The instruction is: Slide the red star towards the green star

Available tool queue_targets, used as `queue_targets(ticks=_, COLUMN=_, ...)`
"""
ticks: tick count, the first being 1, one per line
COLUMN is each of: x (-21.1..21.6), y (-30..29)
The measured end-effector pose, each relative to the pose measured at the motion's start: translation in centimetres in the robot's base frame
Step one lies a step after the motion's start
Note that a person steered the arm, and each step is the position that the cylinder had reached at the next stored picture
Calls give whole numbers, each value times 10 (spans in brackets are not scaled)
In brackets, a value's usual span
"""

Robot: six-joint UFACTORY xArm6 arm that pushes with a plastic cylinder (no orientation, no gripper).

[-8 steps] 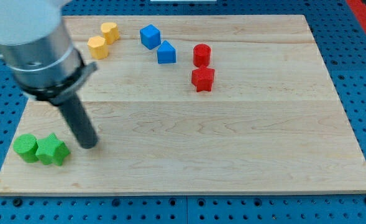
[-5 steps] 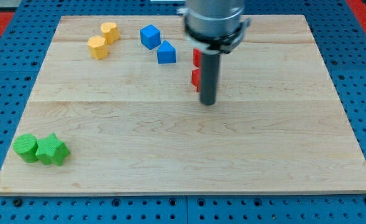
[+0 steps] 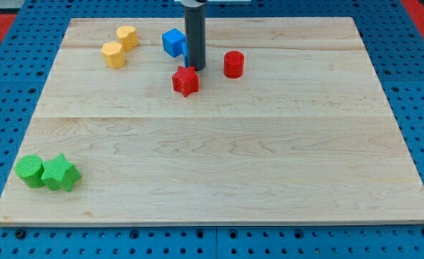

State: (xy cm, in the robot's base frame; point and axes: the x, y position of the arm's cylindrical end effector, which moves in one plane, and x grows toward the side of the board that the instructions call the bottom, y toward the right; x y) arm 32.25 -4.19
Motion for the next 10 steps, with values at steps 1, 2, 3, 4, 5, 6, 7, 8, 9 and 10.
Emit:
queue_targets(ticks=1, x=32, y=-9)
queue_targets(ticks=2, x=60, y=35)
queue_targets(ticks=3, x=76, y=58)
queue_targets(ticks=4, x=83, y=20)
queue_targets(ticks=5, x=58, y=-19)
queue_targets(ticks=6, x=38, y=-42)
queue_targets(ticks=7, x=43, y=-51)
queue_targets(ticks=8, x=56, y=-51)
queue_targets(ticks=9, x=76, y=-52)
queue_targets(ticks=10, x=103, y=-52)
